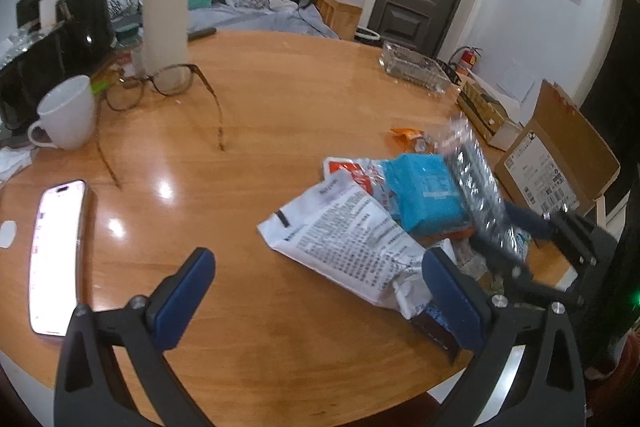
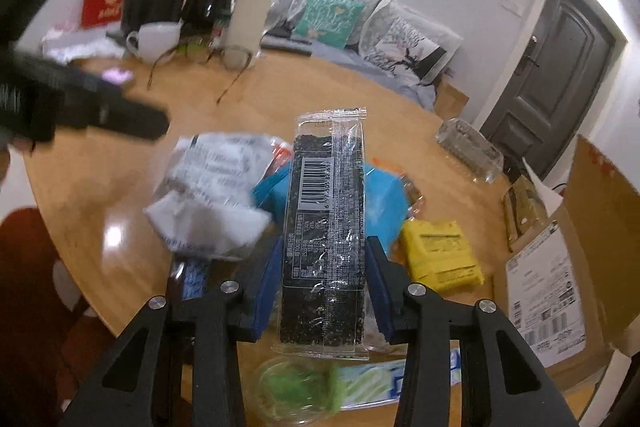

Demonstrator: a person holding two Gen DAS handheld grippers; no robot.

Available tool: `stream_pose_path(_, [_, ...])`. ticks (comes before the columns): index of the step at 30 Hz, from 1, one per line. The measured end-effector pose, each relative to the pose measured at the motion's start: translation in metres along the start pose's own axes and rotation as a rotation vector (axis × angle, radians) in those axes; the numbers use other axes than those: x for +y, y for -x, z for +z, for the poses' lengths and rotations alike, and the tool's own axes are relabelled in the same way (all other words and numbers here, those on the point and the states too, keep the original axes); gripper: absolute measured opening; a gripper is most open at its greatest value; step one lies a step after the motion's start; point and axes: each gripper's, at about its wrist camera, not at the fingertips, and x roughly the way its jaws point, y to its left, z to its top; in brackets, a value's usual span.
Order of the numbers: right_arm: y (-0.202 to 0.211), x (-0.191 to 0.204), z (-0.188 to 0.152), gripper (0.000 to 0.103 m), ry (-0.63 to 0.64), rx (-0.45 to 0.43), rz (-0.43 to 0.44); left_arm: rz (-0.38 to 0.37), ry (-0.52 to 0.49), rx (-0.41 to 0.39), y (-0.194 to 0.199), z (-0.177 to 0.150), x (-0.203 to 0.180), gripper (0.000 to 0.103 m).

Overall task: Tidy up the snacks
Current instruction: 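Grasp the white paper bag with the left gripper while the right gripper holds the seaweed pack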

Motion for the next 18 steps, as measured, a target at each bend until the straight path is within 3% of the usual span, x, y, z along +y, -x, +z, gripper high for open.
stream_pose_path(7, [0.000,-0.025,0.002,0.037,-0.070,0.004,0.030,-0.058,0.044,0.104,-0.033,0.004,-0.020,0.102])
stream_pose_path(18, [0.004,-0.040,-0.003,0.037,-0.103,-0.025,0.060,0.005,0.033,0.150,-0.061,0.013,-0.048,0.103])
